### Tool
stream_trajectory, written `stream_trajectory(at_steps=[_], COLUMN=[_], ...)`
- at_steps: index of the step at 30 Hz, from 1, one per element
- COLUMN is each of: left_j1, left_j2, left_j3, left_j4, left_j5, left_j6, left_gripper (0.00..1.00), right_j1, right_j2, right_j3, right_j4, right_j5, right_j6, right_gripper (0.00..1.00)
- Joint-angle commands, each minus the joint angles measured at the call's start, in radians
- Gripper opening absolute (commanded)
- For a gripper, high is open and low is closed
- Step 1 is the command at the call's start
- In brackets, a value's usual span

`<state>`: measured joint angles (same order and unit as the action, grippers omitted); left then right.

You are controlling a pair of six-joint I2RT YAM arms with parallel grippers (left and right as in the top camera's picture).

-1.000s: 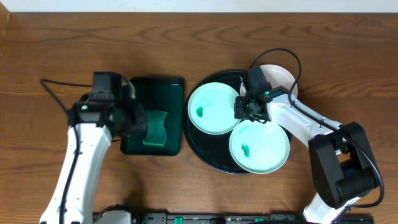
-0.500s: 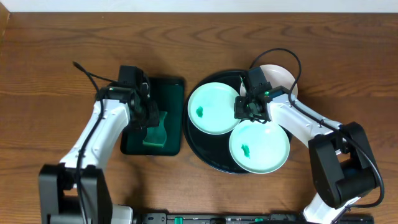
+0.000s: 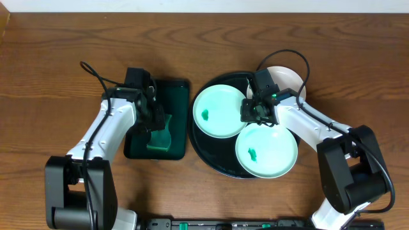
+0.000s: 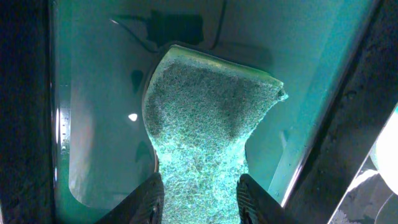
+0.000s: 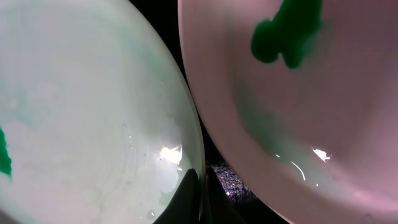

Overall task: Clean dirty plates on tray and stack at the side
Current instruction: 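Lower the left gripper onto the green sponge and pinch it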

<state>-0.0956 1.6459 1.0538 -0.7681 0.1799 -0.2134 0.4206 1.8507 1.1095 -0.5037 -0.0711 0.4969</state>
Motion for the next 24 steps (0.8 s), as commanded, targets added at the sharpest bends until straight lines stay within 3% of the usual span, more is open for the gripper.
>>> stream_trajectory(at_steps=[1, 24], left_j1=[-0.002, -0.002], left_j2=[0.01, 0.01], left_j3=[-0.015, -0.133], left_j4=[0.001, 0.159], left_j5=[-0.013, -0.013], left_j6=[-0.01, -0.009], left_gripper=[0.4, 0.4], right_j1=[0.004, 0.004], right_j2=[0.001, 0.001], right_j3=[-0.006, -0.006], right_j4=[-0.001, 0.0], right_j5=[0.014, 0.014], right_j6=[0.004, 0.004], right_gripper=[0.02, 0.02])
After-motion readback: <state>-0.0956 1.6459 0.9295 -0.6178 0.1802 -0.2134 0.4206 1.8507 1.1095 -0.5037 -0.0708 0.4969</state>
